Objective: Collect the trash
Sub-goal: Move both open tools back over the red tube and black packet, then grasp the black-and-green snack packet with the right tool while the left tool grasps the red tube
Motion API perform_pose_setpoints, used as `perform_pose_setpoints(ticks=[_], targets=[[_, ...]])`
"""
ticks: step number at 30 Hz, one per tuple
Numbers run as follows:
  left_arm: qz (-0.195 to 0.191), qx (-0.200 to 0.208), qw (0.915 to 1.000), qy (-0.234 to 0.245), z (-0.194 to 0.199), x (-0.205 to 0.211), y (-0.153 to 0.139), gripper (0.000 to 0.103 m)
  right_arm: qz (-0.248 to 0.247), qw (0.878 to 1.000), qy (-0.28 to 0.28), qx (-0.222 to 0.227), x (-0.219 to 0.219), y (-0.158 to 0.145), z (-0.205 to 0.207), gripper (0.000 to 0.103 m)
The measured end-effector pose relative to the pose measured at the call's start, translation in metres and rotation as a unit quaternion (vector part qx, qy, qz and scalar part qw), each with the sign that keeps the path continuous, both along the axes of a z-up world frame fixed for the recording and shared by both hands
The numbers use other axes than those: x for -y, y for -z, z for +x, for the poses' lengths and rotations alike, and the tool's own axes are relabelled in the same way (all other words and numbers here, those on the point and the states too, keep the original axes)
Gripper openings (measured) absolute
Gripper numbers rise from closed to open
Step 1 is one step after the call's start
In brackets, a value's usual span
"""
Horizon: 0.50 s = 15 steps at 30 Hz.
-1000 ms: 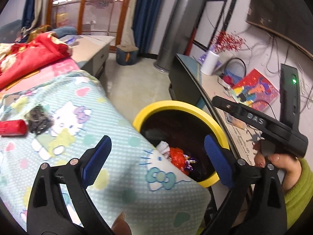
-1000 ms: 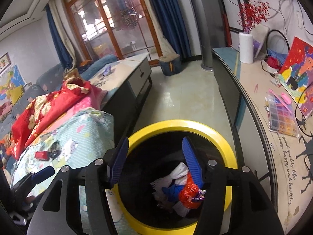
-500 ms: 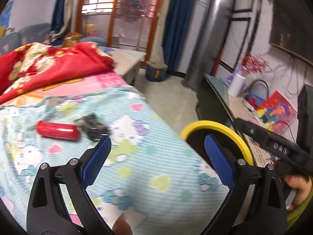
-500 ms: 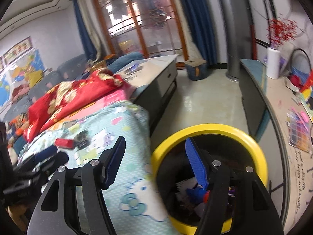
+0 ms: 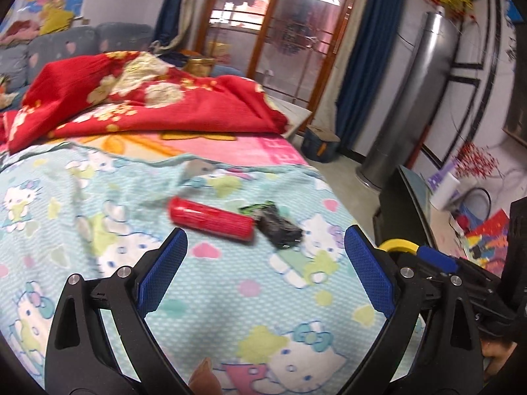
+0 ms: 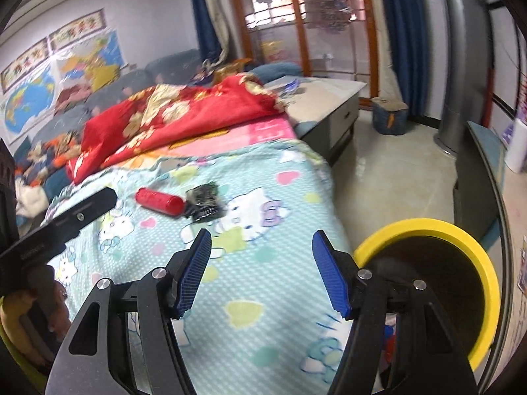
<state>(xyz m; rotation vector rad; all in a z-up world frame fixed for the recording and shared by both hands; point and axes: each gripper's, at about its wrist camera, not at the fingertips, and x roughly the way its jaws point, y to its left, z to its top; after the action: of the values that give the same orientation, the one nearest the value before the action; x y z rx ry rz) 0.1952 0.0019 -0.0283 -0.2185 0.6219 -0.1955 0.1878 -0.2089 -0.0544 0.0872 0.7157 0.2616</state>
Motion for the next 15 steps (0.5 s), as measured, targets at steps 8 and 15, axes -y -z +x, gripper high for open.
perform_pose_setpoints(ticks=[8,15], targets=[[-0.041,-0.027,0.9982,-0.033,0.007,-0.034,0.010,0.086,-0.004,0.998,-0.049,-0.039,-0.043,0.017,0.043,0.061],[-0.094,-0.067,0.9925,-0.041,0.023,-0.048,0.027,0.075,0.008,0.994,-0.070,-0.079,-0.066,0.032,0.082,0.061]])
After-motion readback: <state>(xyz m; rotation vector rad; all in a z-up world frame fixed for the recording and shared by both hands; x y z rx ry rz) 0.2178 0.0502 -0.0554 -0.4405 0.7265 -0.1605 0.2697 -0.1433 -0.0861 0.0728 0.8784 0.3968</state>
